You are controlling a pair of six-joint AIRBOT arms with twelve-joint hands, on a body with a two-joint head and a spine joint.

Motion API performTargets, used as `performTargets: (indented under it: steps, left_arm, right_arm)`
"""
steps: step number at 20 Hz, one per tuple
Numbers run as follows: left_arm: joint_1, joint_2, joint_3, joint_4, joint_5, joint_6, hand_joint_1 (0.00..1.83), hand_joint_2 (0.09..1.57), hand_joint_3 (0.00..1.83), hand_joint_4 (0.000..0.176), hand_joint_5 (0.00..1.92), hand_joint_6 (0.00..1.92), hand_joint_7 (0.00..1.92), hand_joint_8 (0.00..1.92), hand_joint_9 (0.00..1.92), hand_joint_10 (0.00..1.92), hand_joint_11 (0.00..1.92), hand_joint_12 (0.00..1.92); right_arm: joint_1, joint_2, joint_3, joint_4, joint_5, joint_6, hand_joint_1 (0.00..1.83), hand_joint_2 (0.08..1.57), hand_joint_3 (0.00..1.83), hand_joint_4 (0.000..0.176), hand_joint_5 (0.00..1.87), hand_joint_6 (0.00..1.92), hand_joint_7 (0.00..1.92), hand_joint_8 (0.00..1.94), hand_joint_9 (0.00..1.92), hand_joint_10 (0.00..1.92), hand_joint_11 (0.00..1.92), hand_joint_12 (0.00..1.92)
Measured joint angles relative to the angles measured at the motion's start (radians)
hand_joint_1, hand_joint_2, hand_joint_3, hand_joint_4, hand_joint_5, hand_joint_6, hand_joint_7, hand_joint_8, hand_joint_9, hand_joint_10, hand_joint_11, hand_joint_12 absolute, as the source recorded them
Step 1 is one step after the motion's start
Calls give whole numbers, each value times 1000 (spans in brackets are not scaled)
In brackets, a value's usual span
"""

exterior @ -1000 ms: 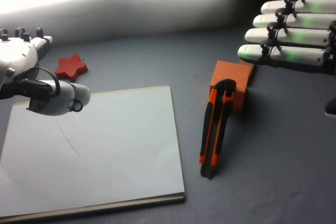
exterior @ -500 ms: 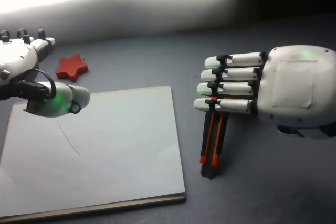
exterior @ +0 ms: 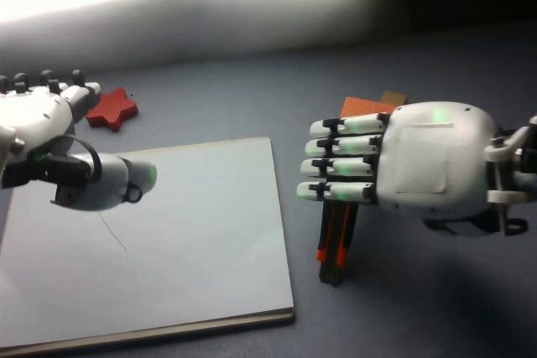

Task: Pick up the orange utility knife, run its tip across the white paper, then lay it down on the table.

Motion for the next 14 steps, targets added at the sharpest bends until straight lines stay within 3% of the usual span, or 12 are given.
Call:
performTargets:
  steps: [3, 6, 14]
  left_arm:
    - [24, 6, 0, 21, 4, -19, 250, 1185, 0, 61, 0, 0, 10, 0, 0, 0, 0, 118]
    - [38, 10, 0, 17, -2, -34, 239, 1182, 0, 59, 0, 0, 0, 0, 0, 0, 0, 239]
    - [57, 10, 0, 29, 2, -46, 202, 1189, 1, 65, 0, 0, 0, 0, 0, 0, 0, 208]
  right_arm:
    - [14, -43, 27, 0, -14, 2, 1198, 982, 0, 0, 0, 0, 0, 0, 0, 0, 0, 0]
    - [13, -80, 54, 0, -35, 9, 1202, 1000, 0, 0, 0, 0, 0, 0, 0, 0, 0, 0]
    - [0, -151, 88, 4, -63, -9, 1210, 994, 0, 0, 0, 0, 0, 0, 0, 0, 0, 0]
